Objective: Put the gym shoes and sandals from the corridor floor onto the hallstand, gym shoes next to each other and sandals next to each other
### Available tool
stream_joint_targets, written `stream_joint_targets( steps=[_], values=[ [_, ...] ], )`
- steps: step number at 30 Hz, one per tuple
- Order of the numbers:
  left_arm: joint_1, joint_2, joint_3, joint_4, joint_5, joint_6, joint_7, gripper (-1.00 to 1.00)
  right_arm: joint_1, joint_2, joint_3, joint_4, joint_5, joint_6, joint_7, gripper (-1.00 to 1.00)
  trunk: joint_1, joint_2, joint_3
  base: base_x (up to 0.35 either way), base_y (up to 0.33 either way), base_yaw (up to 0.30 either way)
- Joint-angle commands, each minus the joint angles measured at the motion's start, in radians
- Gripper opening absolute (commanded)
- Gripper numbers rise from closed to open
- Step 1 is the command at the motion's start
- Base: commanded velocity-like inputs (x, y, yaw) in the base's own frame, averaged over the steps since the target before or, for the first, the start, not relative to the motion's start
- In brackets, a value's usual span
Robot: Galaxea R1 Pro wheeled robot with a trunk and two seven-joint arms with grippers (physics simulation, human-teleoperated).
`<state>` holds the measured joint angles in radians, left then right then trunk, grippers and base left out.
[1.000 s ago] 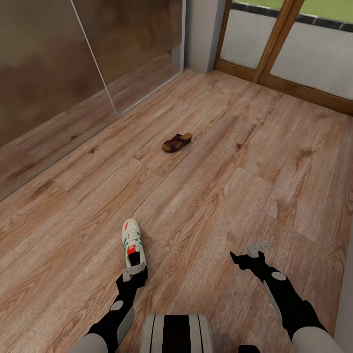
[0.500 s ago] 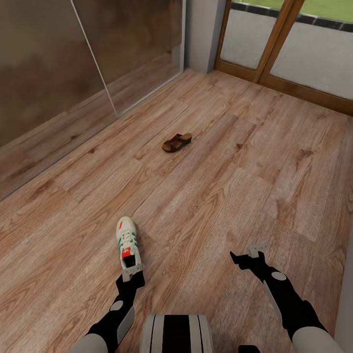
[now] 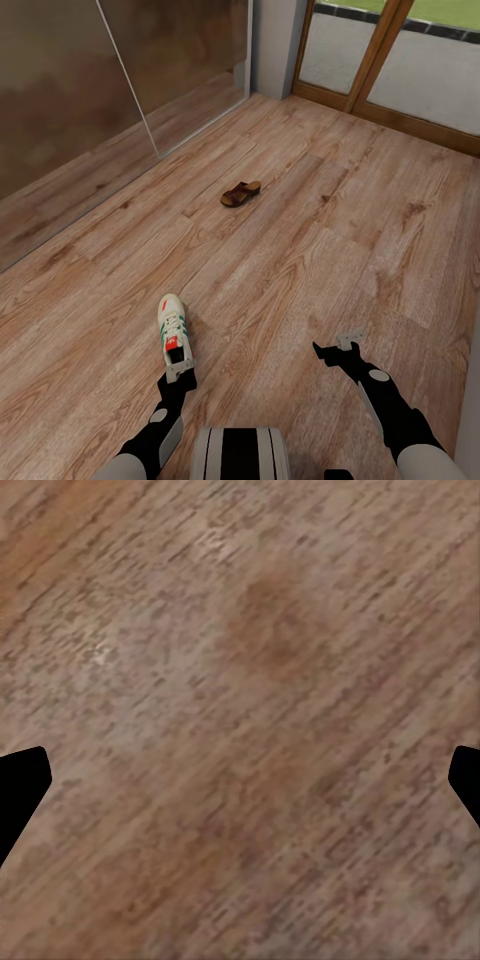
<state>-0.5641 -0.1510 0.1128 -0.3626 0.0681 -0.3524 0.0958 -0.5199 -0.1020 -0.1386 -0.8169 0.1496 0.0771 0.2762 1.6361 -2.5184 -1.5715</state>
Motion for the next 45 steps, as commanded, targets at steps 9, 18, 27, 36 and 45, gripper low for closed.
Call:
stream_joint_targets(
  steps=[9,18,27,36,45],
  values=[
    [0.0,0.001,0.001,-0.001,0.007,-0.004,-0.001,-1.0,0.0,0.001,-0.002,0.0,0.011,0.004,0.008,1.0,-0.003,0.001,0.023,0.0,0.0,0.0],
    [-0.002,0.003,-0.005,-0.014,-0.001,0.001,-0.012,-1.0,0.001,0.001,-0.001,0.006,0.012,0.0,0.008,1.0,-0.007,0.003,0.057,0.0,0.0,0.0],
    [-0.002,0.051,-0.007,-0.015,-0.08,0.01,-0.023,-1.0,0.001,0.002,-0.003,0.007,0.013,-0.004,0.004,1.0,-0.011,0.005,0.093,0.0,0.0,0.0],
    [0.012,0.113,-0.004,0.001,-0.215,0.017,-0.023,-1.0,0.004,-0.016,-0.127,0.002,0.017,-0.022,0.005,1.0,-0.015,0.007,0.141,0.0,0.0,0.0],
    [0.08,0.135,0.001,0.009,-0.21,0.016,-0.018,-1.0,0.087,-0.01,-0.133,0.048,0.017,-0.154,-0.08,1.0,-0.019,0.01,0.189,0.0,0.0,0.0]
  ],
)
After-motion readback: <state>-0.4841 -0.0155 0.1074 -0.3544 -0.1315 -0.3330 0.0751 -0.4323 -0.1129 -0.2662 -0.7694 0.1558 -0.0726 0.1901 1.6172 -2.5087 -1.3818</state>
